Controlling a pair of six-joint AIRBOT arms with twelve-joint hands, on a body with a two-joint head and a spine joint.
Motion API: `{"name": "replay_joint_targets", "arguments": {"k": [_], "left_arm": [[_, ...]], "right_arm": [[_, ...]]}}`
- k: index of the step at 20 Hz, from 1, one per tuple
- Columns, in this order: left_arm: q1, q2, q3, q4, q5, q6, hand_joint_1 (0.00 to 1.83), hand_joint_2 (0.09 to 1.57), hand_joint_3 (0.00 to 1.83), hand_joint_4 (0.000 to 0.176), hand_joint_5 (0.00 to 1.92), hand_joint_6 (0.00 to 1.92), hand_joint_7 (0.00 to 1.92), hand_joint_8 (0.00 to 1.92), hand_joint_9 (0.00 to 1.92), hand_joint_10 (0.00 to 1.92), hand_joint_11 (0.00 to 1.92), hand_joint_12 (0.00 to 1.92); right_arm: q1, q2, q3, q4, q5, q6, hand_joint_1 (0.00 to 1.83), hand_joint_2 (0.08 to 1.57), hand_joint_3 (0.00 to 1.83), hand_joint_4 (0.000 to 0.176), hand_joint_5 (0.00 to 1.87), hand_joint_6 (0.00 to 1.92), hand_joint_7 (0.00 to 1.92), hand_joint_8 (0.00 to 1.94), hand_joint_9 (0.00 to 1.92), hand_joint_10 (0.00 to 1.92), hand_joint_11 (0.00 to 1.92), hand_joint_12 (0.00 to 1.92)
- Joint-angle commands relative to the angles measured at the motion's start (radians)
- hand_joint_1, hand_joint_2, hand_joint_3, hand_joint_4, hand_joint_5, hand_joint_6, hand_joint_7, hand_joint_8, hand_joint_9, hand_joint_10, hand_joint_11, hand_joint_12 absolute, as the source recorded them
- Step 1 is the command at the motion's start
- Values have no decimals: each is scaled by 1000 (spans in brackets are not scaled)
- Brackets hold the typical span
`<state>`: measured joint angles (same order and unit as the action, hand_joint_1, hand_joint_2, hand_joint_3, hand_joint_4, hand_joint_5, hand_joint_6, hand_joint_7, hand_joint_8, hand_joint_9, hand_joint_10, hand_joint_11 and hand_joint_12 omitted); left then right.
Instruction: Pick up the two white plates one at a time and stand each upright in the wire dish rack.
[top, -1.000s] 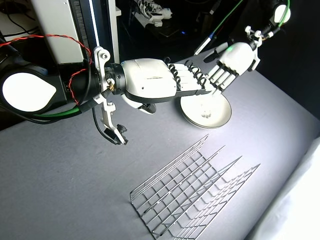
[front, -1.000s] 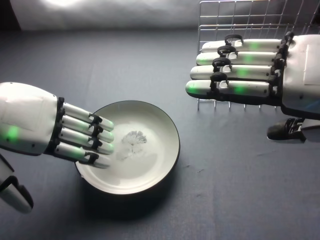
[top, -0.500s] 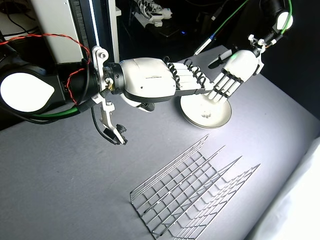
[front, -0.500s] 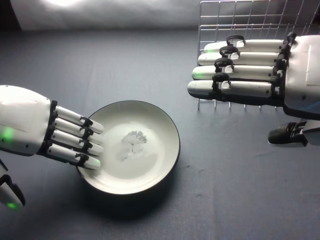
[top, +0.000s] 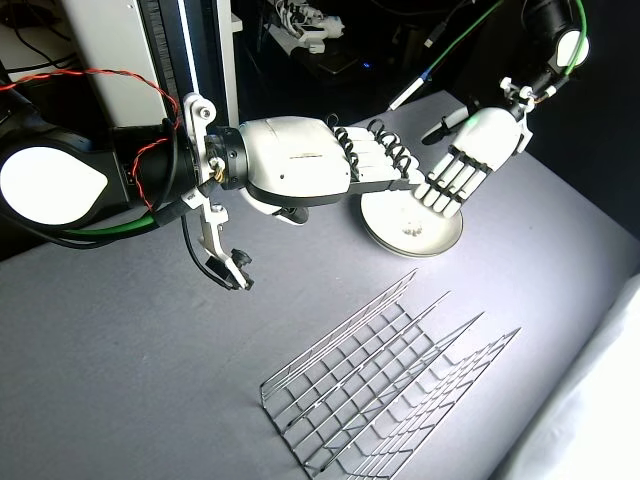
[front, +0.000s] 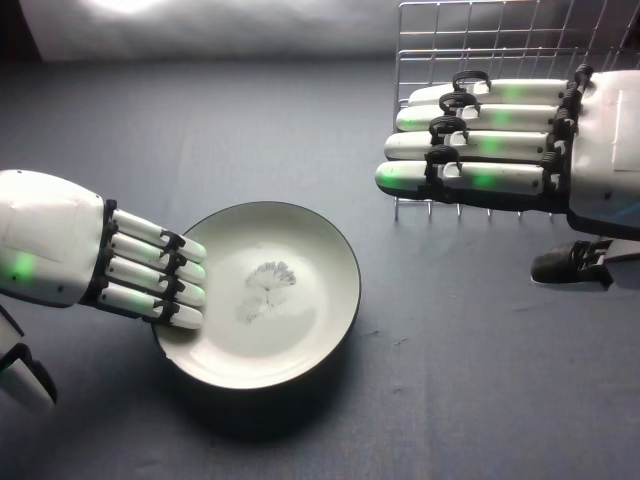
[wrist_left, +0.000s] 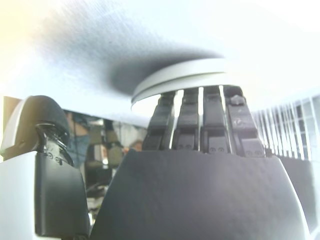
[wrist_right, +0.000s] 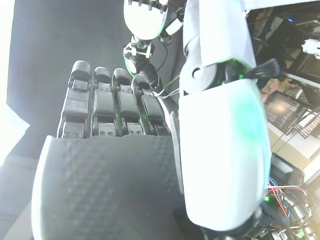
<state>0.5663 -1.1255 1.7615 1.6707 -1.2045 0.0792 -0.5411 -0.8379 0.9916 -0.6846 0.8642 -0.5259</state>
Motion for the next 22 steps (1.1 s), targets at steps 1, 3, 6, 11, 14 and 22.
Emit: {"name": "replay_joint_targets", "arguments": {"k": [1, 3, 6, 11, 14, 22], "left_arm": [[4, -2, 7, -49, -34, 3, 0, 1083, 0, 0, 0, 0, 0, 0, 0, 0, 0, 0], [16, -5, 6, -48, -34, 7, 0, 1083, 0, 0, 0, 0, 0, 0, 0, 0, 0, 0], [29, -10, -12, -48, -29, 17, 0, 1091, 3, 0, 0, 0, 0, 0, 0, 0, 0, 0], [33, -42, -52, -49, -1, 36, 0, 1087, 1, 0, 0, 0, 0, 0, 0, 0, 0, 0], [33, -67, -72, -56, 18, 38, 0, 1074, 0, 0, 0, 0, 0, 0, 0, 0, 0, 0], [15, -94, -132, -75, 65, 38, 0, 1077, 0, 0, 0, 0, 0, 0, 0, 0, 0, 0]], "right_arm": [[6, 4, 0, 51, 108, -4, 1287, 1029, 27, 0, 0, 0, 0, 0, 0, 0, 0, 140], [6, 4, 0, 50, 109, -4, 1259, 1027, 18, 0, 0, 0, 0, 0, 0, 0, 0, 119], [6, 4, 0, 50, 111, -5, 1337, 1037, 10, 0, 0, 0, 0, 0, 0, 0, 0, 139], [-8, 0, 0, 49, 103, -5, 1424, 989, 0, 0, 0, 0, 0, 0, 0, 0, 0, 208], [-23, -7, 0, 49, 77, 1, 1465, 1001, 0, 0, 0, 0, 0, 0, 0, 0, 0, 174], [-25, -75, 0, 49, -17, 12, 1391, 1005, 0, 0, 0, 0, 0, 0, 0, 0, 0, 205]]}}
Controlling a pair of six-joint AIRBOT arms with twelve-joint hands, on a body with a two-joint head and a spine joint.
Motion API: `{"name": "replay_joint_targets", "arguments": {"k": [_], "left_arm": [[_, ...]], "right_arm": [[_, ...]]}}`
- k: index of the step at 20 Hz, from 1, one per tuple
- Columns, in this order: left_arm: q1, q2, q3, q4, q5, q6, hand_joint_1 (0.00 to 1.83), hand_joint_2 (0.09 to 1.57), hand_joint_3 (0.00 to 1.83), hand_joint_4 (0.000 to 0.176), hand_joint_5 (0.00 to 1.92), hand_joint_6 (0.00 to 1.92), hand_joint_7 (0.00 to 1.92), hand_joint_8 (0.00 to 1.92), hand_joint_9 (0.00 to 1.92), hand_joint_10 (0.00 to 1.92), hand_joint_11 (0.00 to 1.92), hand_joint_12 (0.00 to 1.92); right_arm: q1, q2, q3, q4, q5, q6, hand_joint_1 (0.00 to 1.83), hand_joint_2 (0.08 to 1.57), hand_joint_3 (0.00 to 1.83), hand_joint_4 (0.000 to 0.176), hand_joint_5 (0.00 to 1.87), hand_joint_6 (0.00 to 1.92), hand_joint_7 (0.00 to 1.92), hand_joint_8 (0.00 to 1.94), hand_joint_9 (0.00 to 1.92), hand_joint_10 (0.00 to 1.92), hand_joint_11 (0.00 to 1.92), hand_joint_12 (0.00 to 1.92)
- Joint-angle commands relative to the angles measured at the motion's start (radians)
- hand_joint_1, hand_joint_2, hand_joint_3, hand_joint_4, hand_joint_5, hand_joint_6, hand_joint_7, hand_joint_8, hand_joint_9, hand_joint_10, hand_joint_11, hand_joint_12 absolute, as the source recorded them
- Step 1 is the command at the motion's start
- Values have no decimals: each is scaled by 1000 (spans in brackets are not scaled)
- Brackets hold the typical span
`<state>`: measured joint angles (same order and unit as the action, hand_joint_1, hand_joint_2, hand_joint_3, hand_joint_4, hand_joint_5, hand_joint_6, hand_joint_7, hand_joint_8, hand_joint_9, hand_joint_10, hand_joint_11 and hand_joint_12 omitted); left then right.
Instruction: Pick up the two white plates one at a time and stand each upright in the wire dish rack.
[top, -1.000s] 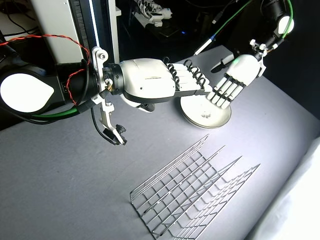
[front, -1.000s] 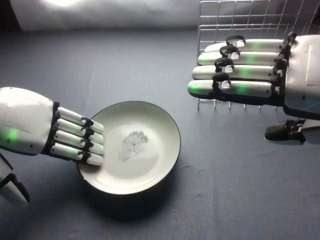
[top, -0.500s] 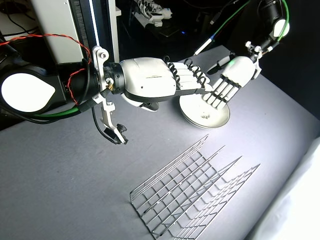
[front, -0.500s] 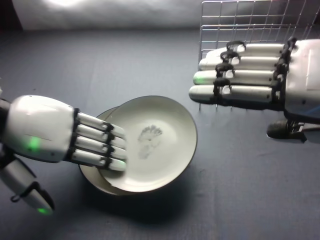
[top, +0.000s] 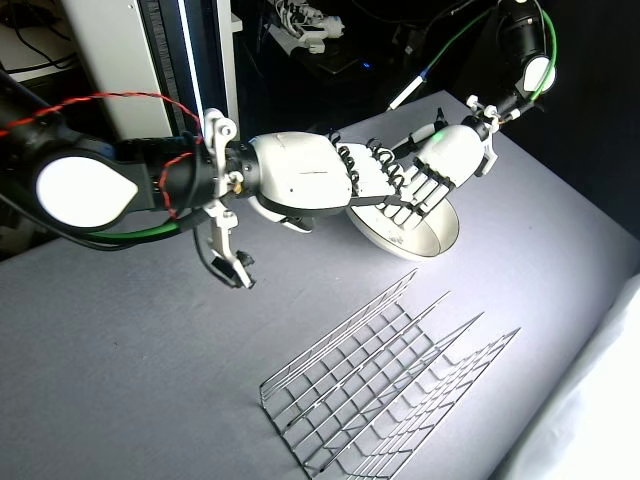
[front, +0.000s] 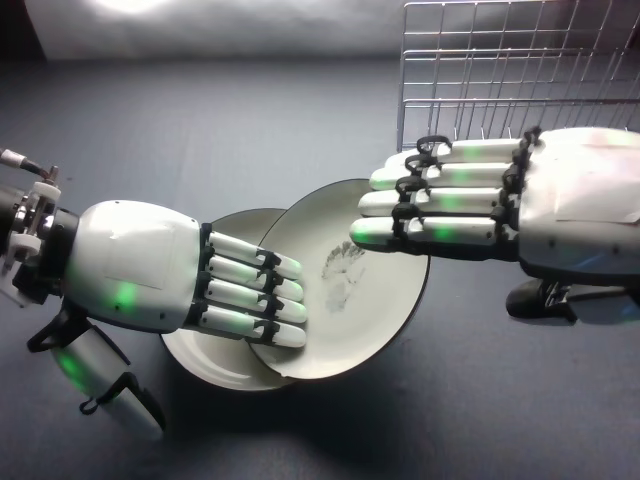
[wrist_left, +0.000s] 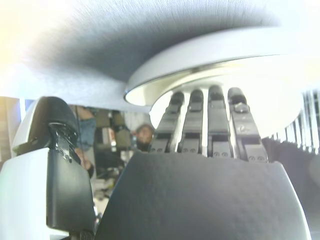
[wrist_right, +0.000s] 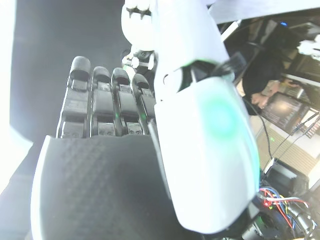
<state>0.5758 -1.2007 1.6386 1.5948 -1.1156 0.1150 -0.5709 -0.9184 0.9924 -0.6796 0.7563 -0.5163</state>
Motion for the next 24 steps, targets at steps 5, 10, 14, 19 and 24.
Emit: {"name": "replay_joint_targets", "arguments": {"k": [5, 10, 14, 19, 24], "left_arm": [[-5, -28, -11, 1, -21, 2, 0, 1077, 0, 0, 0, 0, 0, 0, 0, 0, 0, 0], [-8, -30, -8, 1, -21, 2, 0, 1071, 0, 0, 0, 0, 0, 0, 0, 0, 0, 0], [-8, -29, -8, 1, -22, 2, 0, 1090, 5, 0, 0, 0, 0, 0, 0, 0, 0, 0], [-8, -31, -2, 1, -27, 2, 0, 1071, 0, 0, 0, 0, 0, 0, 0, 0, 0, 0], [-7, -32, -1, 0, -29, 2, 0, 1083, 2, 0, 0, 0, 0, 0, 0, 0, 0, 0]], "right_arm": [[8, -61, 15, 44, 32, 6, 1370, 1042, 11, 0, 35, 5, 35, 4, 45, 7, 0, 349], [11, -159, 91, 44, 1, 5, 1325, 1051, 1, 0, 158, 14, 146, 6, 152, 16, 0, 672], [18, -227, 159, 44, -4, 4, 1323, 1076, 4, 0, 234, 20, 231, 15, 231, 25, 0, 877], [31, -296, 237, 44, -5, 4, 1355, 1067, 0, 0, 364, 24, 378, 16, 373, 40, 0, 1139], [35, -324, 272, 44, -6, 4, 1214, 1175, 0, 0, 778, 1034, 891, 840, 899, 148, 395, 1231]]}}
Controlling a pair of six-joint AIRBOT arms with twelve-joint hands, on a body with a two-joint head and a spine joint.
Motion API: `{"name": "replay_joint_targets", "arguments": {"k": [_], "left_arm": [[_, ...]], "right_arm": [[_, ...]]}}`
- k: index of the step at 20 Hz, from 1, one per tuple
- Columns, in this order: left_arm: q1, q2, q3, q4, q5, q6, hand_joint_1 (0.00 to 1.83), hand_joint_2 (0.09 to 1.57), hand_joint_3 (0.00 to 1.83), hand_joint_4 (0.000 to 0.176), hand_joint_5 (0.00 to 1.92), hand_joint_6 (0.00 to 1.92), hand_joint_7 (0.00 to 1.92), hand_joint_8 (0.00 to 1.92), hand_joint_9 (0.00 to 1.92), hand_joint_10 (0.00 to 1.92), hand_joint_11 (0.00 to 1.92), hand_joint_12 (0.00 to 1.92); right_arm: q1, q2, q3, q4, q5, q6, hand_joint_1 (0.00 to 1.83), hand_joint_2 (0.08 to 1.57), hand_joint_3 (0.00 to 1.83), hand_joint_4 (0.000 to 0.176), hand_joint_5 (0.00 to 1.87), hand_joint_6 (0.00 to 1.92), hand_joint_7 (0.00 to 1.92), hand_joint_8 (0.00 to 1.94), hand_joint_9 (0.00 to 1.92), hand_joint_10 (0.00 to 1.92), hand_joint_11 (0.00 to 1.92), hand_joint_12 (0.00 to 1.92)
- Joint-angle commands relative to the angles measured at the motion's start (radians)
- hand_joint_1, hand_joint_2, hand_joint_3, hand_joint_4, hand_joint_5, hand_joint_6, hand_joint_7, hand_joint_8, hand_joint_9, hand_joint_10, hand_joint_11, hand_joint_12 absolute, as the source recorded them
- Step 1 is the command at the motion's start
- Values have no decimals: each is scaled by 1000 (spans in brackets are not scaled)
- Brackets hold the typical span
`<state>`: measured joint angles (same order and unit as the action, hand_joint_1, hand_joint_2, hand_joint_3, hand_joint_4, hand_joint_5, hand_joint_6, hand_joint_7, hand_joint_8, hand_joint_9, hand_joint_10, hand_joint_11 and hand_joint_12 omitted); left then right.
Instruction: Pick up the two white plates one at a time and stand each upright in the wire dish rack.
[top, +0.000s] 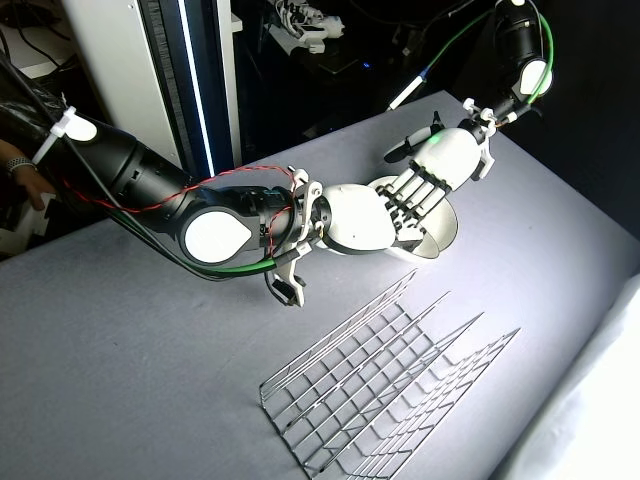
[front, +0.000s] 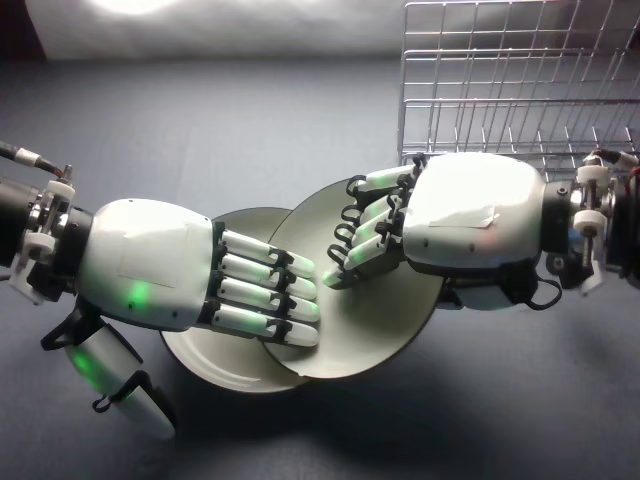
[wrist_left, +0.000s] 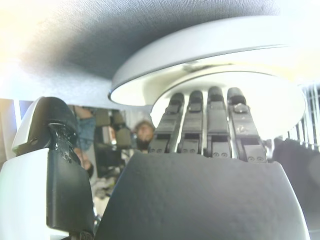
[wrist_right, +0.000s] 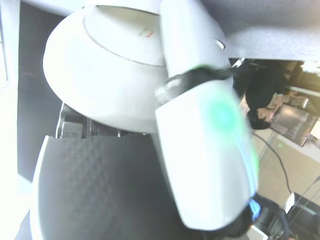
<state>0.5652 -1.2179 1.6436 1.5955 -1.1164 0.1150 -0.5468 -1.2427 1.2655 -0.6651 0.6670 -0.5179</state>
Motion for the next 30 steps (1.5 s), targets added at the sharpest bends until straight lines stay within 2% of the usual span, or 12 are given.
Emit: {"name": "replay_joint_targets", "arguments": {"k": [1, 2, 3, 8, 12, 16, 23, 24, 25, 26, 27, 30], "left_arm": [[5, -16, -3, -1, -31, 2, 0, 1088, 4, 0, 0, 0, 0, 0, 0, 0, 0, 0], [6, -17, 2, -4, -32, 3, 0, 1084, 2, 0, 0, 0, 0, 0, 0, 0, 0, 0], [8, -19, 7, -8, -32, 3, 0, 1084, 2, 0, 0, 0, 0, 0, 0, 0, 0, 0], [2, 1, 11, -57, -36, -17, 0, 1083, 0, 0, 0, 0, 0, 0, 0, 0, 0, 0], [-42, 79, -18, -160, -25, -113, 0, 1089, 3, 0, 0, 0, 0, 0, 0, 0, 0, 0], [-81, 195, -74, -248, 0, -188, 0, 1099, 6, 0, 0, 0, 0, 0, 0, 0, 0, 0], [-123, 338, -109, -258, 8, -353, 0, 1106, 8, 0, 0, 0, 0, 0, 0, 0, 0, 0], [-123, 360, -111, -258, 8, -361, 0, 1103, 5, 0, 0, 0, 0, 0, 0, 0, 0, 0], [-123, 377, -112, -258, 9, -364, 0, 1103, 5, 0, 0, 0, 0, 0, 0, 0, 0, 0], [-123, 393, -115, -258, 20, -365, 0, 1103, 5, 0, 0, 0, 0, 0, 0, 0, 0, 0], [-123, 407, -119, -259, 32, -365, 0, 1105, 6, 0, 0, 0, 0, 0, 0, 0, 0, 0], [-121, 421, -130, -265, 35, -357, 0, 1085, 0, 0, 0, 0, 0, 0, 0, 0, 0, 0]], "right_arm": [[11, -4, 3, 30, 83, 6, 1332, 1172, 0, 0, 795, 1162, 889, 1045, 867, 1054, 517, 1280], [11, -6, 6, 30, 81, 6, 1362, 1147, 0, 0, 828, 1136, 912, 1067, 888, 1203, 588, 1296], [11, -7, 7, 30, 80, 6, 1372, 1129, 0, 0, 886, 1061, 943, 1034, 909, 1210, 637, 1301], [12, -9, 8, 30, 80, 4, 1375, 1126, 0, 0, 868, 1063, 934, 1072, 941, 1180, 695, 1304], [12, -9, 8, 30, 91, 1, 1373, 1131, 0, 0, 859, 1074, 949, 1087, 907, 1194, 696, 1313], [26, -7, 6, 30, 137, 0, 1374, 1127, 0, 0, 854, 1078, 954, 1075, 929, 1163, 742, 1277], [90, 74, -93, 75, 155, 7, 1370, 1139, 1, 0, 805, 1162, 929, 1064, 922, 1187, 750, 1246], [100, 94, -116, 87, 156, 7, 1463, 1134, 7, 0, 790, 1116, 916, 1055, 931, 1085, 740, 1575], [108, 111, -135, 93, 156, 9, 1482, 1135, 5, 0, 788, 1093, 913, 1057, 932, 1073, 735, 1644], [117, 125, -153, 107, 155, 10, 1392, 1142, 2, 0, 797, 1140, 929, 1071, 908, 1190, 709, 1391], [127, 141, -172, 117, 155, 10, 1378, 1129, 0, 0, 832, 1100, 966, 1021, 929, 1175, 751, 1281], [156, 184, -217, 157, 149, 15, 1371, 1135, 1, 0, 817, 1138, 931, 1061, 932, 1178, 768, 1223]]}}
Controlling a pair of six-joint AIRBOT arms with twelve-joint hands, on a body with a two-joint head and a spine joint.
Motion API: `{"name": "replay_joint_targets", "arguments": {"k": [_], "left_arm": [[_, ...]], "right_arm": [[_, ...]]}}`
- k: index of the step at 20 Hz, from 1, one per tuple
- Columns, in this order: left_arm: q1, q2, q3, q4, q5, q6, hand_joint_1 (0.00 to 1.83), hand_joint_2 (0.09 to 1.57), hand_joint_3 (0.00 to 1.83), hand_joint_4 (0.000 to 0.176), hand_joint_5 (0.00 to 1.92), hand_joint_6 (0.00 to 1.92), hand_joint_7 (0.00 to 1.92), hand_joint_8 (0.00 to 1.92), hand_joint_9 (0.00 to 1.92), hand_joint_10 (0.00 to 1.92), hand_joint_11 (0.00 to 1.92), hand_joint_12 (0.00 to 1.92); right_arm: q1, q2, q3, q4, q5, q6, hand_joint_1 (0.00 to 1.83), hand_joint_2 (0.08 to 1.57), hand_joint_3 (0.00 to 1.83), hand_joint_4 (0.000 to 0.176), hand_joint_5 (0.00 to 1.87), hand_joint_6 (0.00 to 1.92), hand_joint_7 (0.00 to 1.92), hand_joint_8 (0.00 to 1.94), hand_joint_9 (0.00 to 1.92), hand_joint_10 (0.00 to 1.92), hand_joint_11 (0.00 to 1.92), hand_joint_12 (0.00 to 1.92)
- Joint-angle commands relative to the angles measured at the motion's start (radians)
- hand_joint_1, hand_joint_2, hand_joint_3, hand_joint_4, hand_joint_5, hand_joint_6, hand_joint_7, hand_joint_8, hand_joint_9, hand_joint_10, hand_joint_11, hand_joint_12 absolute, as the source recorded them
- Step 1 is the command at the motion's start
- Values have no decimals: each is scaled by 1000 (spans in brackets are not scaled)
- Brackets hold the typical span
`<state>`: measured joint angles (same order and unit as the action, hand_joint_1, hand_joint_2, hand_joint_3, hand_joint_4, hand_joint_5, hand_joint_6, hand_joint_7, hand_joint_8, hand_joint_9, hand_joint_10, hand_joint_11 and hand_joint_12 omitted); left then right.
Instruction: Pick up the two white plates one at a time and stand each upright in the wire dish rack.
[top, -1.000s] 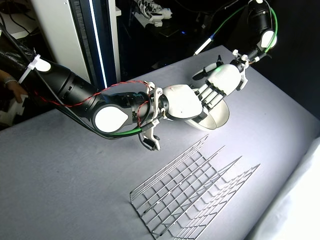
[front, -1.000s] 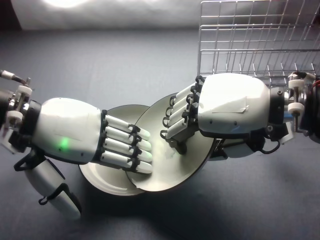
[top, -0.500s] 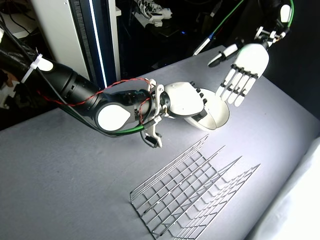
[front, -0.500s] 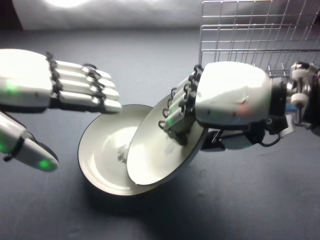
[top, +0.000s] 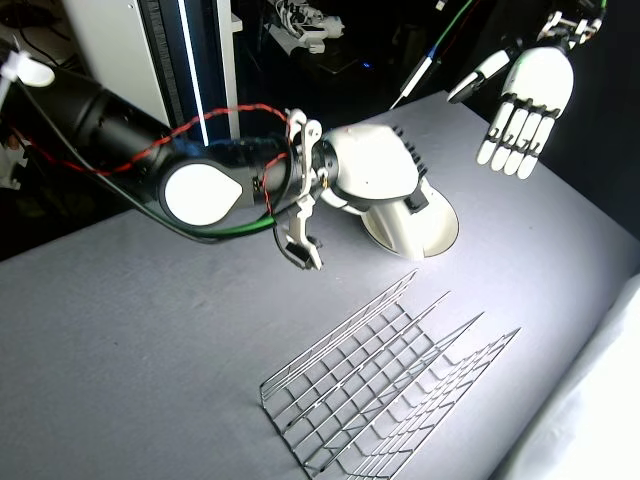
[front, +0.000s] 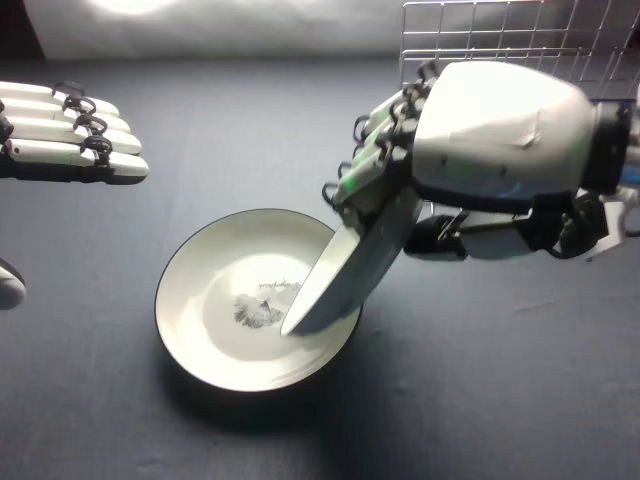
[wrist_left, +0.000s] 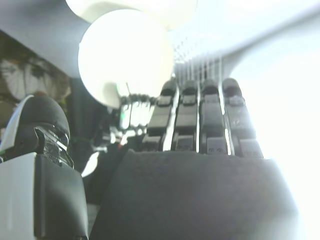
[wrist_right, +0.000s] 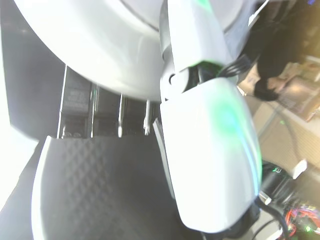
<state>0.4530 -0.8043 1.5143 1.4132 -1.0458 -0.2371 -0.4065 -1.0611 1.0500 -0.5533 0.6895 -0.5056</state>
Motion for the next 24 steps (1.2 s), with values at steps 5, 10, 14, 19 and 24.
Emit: {"name": "replay_joint_targets", "arguments": {"k": [5, 10, 14, 19, 24], "left_arm": [[0, 6, -33, -84, -14, 68, 0, 1096, 1, 0, 0, 0, 0, 0, 0, 0, 0, 0], [-23, -17, -15, -82, -11, 77, 0, 1101, 3, 0, 0, 0, 0, 0, 0, 0, 0, 0], [-27, -28, -15, -57, 1, 77, 0, 1095, 0, 0, 0, 0, 0, 0, 0, 0, 0, 0], [-7, -39, -45, -49, 36, 117, 0, 1094, 0, 0, 0, 0, 0, 0, 0, 0, 0, 0], [38, -60, -86, -47, 105, 146, 0, 1099, 1, 0, 0, 0, 0, 0, 0, 0, 0, 0]], "right_arm": [[77, 58, -65, 159, 112, 12, 1377, 1118, 0, 0, 881, 1045, 970, 1036, 932, 1154, 782, 1221], [155, 92, -99, 329, 53, 19, 1371, 1137, 0, 0, 837, 1115, 913, 1093, 924, 1190, 747, 1232], [212, 109, -102, 459, -15, 20, 1369, 1143, 1, 0, 811, 1143, 917, 1109, 903, 1208, 731, 1242], [256, 137, -102, 604, -101, 14, 1486, 1131, 0, 0, 807, 1079, 914, 1043, 939, 1045, 766, 1635], [290, 170, -93, 757, -180, -4, 1487, 1136, 0, 0, 787, 1113, 919, 1051, 936, 1047, 743, 1644]]}}
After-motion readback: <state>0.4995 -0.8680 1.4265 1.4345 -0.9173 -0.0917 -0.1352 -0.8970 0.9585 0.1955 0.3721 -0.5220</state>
